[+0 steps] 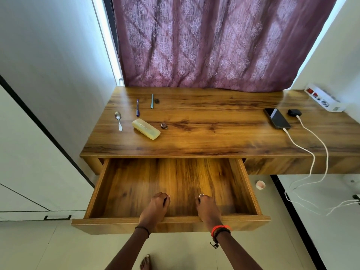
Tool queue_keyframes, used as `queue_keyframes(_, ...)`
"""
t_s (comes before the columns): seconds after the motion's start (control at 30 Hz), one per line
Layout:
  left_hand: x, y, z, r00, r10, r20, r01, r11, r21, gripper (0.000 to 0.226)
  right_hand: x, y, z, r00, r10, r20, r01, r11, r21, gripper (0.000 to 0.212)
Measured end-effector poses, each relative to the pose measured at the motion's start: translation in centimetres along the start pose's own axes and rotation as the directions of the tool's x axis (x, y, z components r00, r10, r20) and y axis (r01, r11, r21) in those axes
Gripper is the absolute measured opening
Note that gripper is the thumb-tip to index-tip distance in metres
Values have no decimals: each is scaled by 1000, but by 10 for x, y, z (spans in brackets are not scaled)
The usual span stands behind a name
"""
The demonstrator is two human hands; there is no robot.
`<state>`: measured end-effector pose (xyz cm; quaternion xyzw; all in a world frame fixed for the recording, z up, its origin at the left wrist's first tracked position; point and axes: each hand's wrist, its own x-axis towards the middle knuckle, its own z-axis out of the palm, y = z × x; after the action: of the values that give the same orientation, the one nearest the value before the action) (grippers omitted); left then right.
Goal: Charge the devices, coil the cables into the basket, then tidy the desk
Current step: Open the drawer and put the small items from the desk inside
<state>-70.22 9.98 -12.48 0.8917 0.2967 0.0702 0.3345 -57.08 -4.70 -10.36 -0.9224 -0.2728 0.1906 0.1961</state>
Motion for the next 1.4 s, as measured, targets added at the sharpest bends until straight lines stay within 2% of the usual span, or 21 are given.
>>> queue_keyframes(0.1, 3, 0, -6, 1000, -23, 14, 24, 998, -64, 21, 4, -2, -1, 1000, 11, 8, -11, 998, 54, 25)
queue_keyframes(0.2, 9, 4, -23, 1000, 10, -25, -13, 995, -100, 21, 13, -15, -10, 999, 26, -36, -22, 994, 111, 25)
queue_keyframes(0.27, 21, 8, -47, 997, -42, -61, 27, 973, -230, 31, 26, -36, -18, 997, 29, -75, -17, 988, 152, 27)
queue_keyframes(0.37, 51, 9, -83, 987, -86, -137, 24, 913, -406, 28, 52, -70, -34, 992, 29, -127, -2, 979, 204, 33)
queue_keyframes(0.43, 83, -2, -109, 969, -162, -184, 45, 856, -514, 26, 79, -103, -39, 986, 32, -164, 18, 955, 295, 32)
queue_keyframes(0.5, 112, -8, -128, 943, -280, -182, 116, 785, -608, 29, 103, -132, -45, 984, 17, -176, 40, 949, 314, 31)
queue_keyframes(0.63, 170, -28, -147, 855, -518, -11, 306, 523, -795, 27, 152, -185, -49, 980, -49, -192, 110, 940, 323, 21)
queue_keyframes(0.77, 211, -53, -153, 813, -579, 70, 376, 429, -821, 23, 196, -223, -41, 975, -111, -192, 158, 954, 254, 26)
queue_keyframes(0.97, 249, -82, -151, 823, -559, 97, 406, 462, -788, 21, 238, -254, -31, 991, -111, -75, 122, 979, 165, 32)
queue_keyframes(1.13, 255, -64, -166, 862, -490, 131, 386, 465, -797, 14, 250, -263, -16, 994, -107, -24, 110, 981, 163, 28)
queue_keyframes(1.3, 251, -50, -167, 883, -447, 143, 365, 463, -808, 29, 244, -267, -6, 996, -66, -54, 75, 978, 193, 29)
queue_keyframes(1.4, 246, -42, -166, 890, -427, 159, 377, 493, -784, 29, 239, -265, -4, 997, -28, -74, 46, 964, 262, 23)
